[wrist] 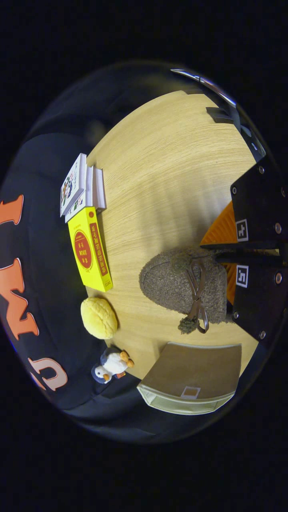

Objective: Open the storage box then place both shoes into the box .Put the left shoe in first, then the right shoe, with the right side of both shoes facing outward in a uniform manner.

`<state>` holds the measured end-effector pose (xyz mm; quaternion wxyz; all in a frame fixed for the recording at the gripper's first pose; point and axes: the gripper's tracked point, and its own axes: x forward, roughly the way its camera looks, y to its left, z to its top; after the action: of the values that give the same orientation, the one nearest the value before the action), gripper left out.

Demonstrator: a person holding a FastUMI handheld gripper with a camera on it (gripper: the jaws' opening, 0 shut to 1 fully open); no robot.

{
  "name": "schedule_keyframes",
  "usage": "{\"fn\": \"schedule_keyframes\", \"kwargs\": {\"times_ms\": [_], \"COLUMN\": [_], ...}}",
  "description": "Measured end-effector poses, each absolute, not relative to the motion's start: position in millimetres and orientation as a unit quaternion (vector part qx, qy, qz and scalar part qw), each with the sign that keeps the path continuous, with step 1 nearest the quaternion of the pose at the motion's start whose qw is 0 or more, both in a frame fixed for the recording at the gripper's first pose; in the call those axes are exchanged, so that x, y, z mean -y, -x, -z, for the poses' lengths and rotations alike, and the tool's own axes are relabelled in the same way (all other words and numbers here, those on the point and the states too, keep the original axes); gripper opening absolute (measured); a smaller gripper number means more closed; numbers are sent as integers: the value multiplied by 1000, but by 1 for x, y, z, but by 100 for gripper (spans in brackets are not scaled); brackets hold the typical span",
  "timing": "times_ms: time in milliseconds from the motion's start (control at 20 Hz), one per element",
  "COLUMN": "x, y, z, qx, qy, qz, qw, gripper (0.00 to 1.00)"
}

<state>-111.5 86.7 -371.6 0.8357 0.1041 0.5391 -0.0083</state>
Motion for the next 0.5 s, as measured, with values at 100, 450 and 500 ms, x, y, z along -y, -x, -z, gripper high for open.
{"fn": "schedule_keyframes", "kwargs": {"times_ms": [100, 450, 500], "x": [-107, -182, -193], "y": [102, 77, 74], "z": [349, 279, 274], "qx": [-530, -512, -515], "qy": [-105, -111, -115], "qz": [-6, -48, -51], "qw": [841, 850, 848], "gripper": [7, 7, 7]}}
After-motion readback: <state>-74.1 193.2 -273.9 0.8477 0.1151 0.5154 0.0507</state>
